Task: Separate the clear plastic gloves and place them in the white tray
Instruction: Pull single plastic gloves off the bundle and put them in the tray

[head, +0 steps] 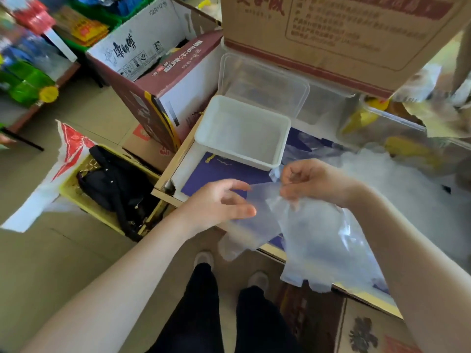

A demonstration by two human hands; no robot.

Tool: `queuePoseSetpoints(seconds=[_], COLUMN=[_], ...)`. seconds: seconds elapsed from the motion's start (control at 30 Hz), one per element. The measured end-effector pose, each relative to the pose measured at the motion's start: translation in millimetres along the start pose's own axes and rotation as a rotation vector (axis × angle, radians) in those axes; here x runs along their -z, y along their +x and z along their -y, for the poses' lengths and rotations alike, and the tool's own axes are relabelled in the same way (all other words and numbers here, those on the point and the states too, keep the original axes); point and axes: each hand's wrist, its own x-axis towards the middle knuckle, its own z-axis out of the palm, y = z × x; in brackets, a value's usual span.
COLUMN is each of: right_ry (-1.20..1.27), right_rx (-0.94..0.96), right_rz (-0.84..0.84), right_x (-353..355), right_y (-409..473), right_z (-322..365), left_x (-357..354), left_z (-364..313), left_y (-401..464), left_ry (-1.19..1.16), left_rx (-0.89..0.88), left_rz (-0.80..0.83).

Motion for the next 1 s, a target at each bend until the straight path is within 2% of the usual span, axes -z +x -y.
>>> queuePoseSetpoints(seconds=[0.07,0.13,0.2,0.27,0.3,0.33,0.43,0.5,0.57,0.63,0.77,0.9,0.97,1.0], right_ry=[-0.089,-0.106,-0.095,-0.173,-0.229,-0.284,-0.353,-0.403,-0.455,-0.473,-0.325,-0.141,-0.035,-0.007], right_rx=[-0.011,-0.048,-0.134,-0.242,-0.275,-0.288,-0.288,-0.256,-0.24,-0.259,-0.249,-0.189,-0.142,-0.113], right_rz=[0.023,0.043,0.133,0.244,0.249,0.205,-0.111,-0.263,-0.349,-0.353,-0.165,-0.214,-0.213,-0.187], right_x=[0.6,1.6,3.4,4.3,3.5,1.6,-10.5,-21.5,-28.4,-27.5,-16.6,-10.9,-9.4,-8.5], right_y=[9.0,15.4,18.7,20.4,22.9,27.4,46.3,57.0,61.3,56.3,37.2,26.1,22.5,20.5], right_z=[9.6,11.1,6.3,-2.5,-7.8,-12.8,-25.2,-31.0,-36.5,-36.1,-31.1,-29.8,-24.2,-19.7], left_x=[-8.7,-11.9,-7.5,0.8,5.5,10.5,23.5,28.8,31.5,34.9,46.8,55.1,53.1,50.5], left_z=[-3.7,-0.3,7.6,20.4,28.4,37.5,62.3,73.9,78.0,79.1,83.6,77.8,73.6,66.7], left_y=[2.0,2.9,2.1,1.6,2.3,4.1,12.1,23.5,35.7,46.4,60.1,56.8,49.7,44.1], left_ry=[0.028,-0.046,-0.15,-0.112,-0.061,-0.007,0.204,0.372,0.515,0.567,0.466,0.455,0.581,0.639], left_rx=[-0.061,-0.099,-0.068,-0.008,0.032,0.071,0.139,0.137,0.106,0.083,0.141,0.134,0.043,-0.076], left_rz=[-0.149,-0.254,-0.355,-0.458,-0.503,-0.534,-0.549,-0.572,-0.623,-0.662,-0.725,-0.726,-0.785,-0.828])
